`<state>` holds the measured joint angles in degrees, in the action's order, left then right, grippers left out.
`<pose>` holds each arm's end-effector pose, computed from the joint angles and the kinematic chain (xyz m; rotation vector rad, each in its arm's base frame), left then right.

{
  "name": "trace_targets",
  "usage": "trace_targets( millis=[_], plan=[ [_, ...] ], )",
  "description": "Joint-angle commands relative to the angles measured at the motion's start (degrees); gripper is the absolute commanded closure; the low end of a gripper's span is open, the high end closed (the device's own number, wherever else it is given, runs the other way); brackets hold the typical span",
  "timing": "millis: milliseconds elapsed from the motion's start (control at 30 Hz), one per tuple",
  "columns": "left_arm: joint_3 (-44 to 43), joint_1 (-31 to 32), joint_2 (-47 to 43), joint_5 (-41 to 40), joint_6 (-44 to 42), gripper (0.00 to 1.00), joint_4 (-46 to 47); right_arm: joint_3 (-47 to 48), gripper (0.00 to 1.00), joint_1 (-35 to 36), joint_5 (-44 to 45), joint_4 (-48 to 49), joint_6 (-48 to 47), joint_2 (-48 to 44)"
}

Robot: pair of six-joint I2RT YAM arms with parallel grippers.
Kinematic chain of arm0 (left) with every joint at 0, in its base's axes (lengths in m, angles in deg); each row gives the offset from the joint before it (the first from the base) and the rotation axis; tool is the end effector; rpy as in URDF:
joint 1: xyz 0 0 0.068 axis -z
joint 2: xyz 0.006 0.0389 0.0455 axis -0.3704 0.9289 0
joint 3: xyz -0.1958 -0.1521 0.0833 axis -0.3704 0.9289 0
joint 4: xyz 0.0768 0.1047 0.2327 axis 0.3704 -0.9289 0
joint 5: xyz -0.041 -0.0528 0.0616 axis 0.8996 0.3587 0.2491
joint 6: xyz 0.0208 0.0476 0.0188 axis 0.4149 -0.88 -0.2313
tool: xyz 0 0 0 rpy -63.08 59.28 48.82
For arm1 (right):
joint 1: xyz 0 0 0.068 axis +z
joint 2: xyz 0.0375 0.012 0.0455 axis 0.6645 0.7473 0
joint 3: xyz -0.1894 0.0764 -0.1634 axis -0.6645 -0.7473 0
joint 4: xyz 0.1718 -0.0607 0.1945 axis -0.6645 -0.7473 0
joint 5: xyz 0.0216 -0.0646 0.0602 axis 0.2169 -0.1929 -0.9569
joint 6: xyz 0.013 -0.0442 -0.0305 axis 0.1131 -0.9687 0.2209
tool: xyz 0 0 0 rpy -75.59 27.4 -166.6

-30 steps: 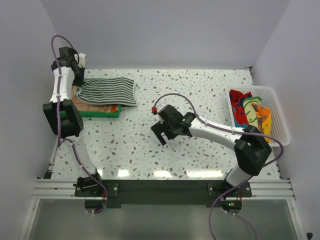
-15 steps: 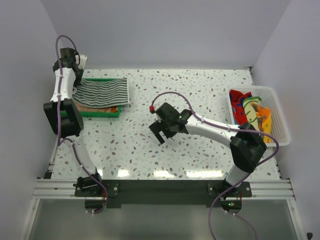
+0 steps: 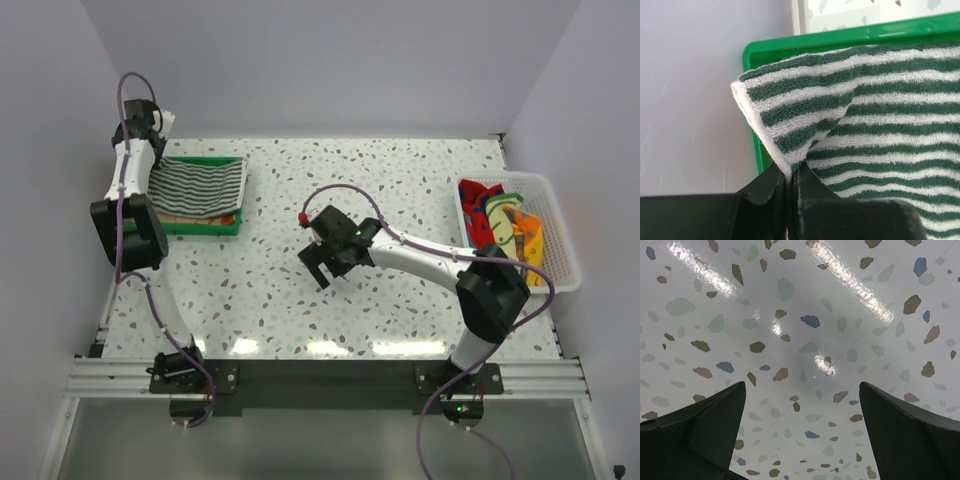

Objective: Fold and stack the towels
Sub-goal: Neatly place the folded towel into the bin

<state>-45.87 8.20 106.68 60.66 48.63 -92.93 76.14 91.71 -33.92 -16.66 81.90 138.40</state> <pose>0.4807 0.1262 0.2515 0.1952 2.4910 0.6479 0.2332 0.2719 0.2062 -0.8978 2.4994 0.1935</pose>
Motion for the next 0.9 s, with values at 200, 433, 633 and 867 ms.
trace_targets(
  millis=[200, 433, 633, 867],
  plan=[
    [1.28, -0.61, 0.08, -6.53, -1.06, 1.0, 10.43, 1.86, 0.01, -0.23, 0.51, -0.07, -0.49, -0.04],
    [3.65, -0.78, -0.44, -10.39, -0.8, 1.0, 12.8, 1.86, 0.01, -0.23, 0.42, 0.2, -0.49, 0.13],
    [4.1, -0.79, -0.44, -10.48, -0.19, 1.0, 14.3, 1.86, 0.01, -0.14, 0.42, 0.11, -0.58, 0.13],
    [5.67, -0.79, -0.09, -13.2, 0.43, 1.0, 15.61, 1.77, 0.01, -0.32, 0.33, 0.2, -0.49, 0.22]
  ],
)
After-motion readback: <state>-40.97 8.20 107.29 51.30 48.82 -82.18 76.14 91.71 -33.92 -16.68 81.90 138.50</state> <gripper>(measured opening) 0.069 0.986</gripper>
